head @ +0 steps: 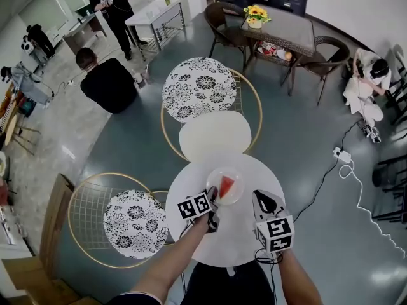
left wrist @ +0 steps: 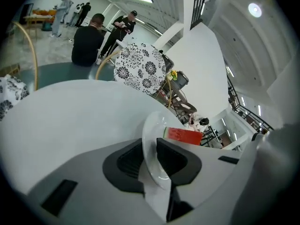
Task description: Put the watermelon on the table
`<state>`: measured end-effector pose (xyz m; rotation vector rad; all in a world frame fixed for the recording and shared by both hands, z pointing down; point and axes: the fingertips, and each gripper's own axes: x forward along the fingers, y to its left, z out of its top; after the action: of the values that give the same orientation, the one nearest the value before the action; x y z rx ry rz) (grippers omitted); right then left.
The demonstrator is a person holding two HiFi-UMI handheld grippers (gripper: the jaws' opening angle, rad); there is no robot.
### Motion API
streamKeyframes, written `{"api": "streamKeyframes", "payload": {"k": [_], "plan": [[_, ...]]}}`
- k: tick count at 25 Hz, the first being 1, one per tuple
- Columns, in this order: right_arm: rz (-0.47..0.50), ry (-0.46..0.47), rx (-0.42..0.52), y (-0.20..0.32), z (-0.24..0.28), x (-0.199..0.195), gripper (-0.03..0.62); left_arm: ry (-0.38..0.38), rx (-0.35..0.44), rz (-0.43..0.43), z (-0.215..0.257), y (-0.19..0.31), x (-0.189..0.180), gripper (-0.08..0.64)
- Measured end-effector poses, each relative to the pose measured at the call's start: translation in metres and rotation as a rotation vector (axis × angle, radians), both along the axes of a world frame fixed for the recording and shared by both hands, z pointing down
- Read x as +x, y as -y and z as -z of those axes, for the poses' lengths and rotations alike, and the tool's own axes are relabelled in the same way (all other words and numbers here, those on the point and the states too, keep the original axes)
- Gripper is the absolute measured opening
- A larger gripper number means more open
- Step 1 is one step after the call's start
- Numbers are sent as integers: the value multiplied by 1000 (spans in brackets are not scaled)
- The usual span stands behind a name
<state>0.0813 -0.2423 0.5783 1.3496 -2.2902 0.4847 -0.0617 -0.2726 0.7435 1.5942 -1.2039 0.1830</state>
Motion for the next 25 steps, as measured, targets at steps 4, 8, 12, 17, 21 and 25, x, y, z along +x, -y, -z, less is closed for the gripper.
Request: {"api": "streamKeyframes", "payload": {"k": [4, 8, 12, 17, 21, 25], "plan": [[-1, 5, 3, -3, 1, 4, 2, 76, 15, -11, 1, -1, -2, 86], [-2, 5, 4, -6, 2, 7, 2, 141, 26, -33, 0, -1, -3, 98], [-5, 7, 9, -8, 5, 12, 2, 217, 21, -54, 0, -2, -4, 111], [-9, 12, 24, -10, 12, 16, 2, 277, 12, -62, 1, -6, -11, 130], [-8, 16, 38, -11, 18, 17, 2, 282, 34, -73, 12, -10, -16, 131], [-5, 29, 59, -10, 26, 17, 2, 299, 117, -105, 40, -12, -18, 130]]}}
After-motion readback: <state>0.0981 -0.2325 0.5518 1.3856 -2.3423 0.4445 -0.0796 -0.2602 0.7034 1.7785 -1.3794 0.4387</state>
